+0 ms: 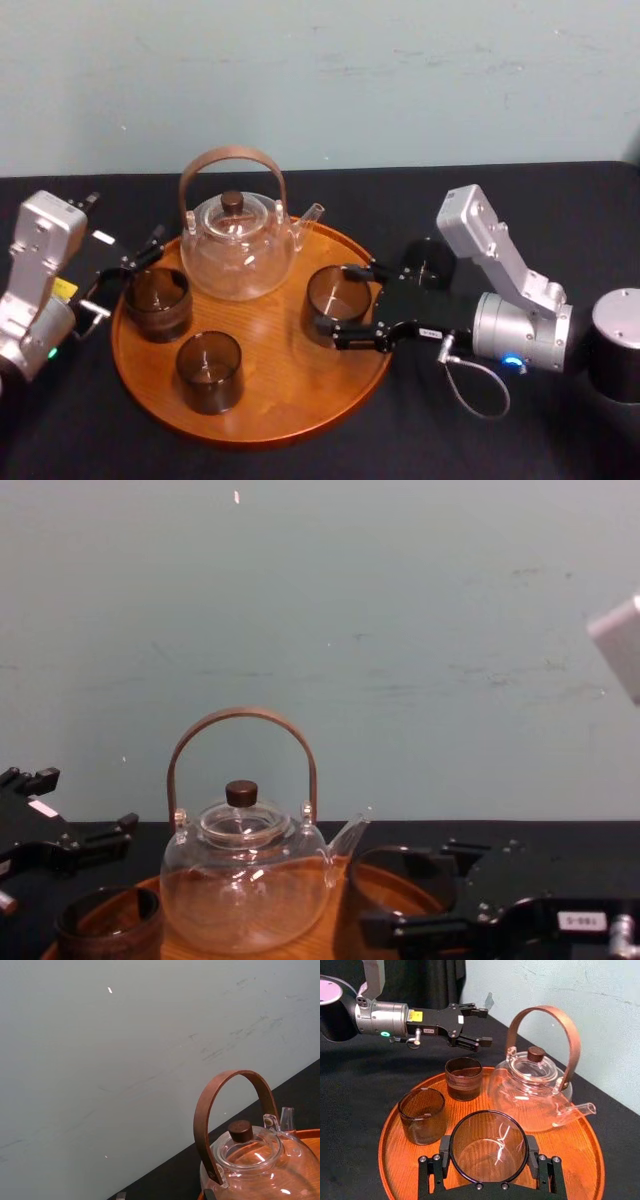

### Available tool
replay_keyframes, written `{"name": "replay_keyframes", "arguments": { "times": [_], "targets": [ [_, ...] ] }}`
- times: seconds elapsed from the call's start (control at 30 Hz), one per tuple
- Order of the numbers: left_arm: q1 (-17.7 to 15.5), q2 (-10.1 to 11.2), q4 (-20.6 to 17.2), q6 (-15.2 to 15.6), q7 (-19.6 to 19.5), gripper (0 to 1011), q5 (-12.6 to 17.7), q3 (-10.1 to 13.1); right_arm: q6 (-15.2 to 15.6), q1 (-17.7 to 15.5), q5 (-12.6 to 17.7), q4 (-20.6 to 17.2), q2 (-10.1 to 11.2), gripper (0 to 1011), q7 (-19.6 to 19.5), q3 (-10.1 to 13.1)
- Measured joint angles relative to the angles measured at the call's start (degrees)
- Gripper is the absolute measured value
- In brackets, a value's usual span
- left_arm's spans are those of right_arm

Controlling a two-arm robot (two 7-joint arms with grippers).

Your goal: Pick up the glass from the table and place it on the tray.

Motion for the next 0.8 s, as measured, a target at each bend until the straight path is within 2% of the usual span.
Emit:
{"name": "replay_keyframes", "arguments": {
  "times": [0.8],
  "targets": [
    [0.00,0.00,0.00,0.00,0.00,1001,0.00,0.00,-1.72,1.51,-2.04,5.97,-3.02,903,0.91,-3.21]
  ]
}}
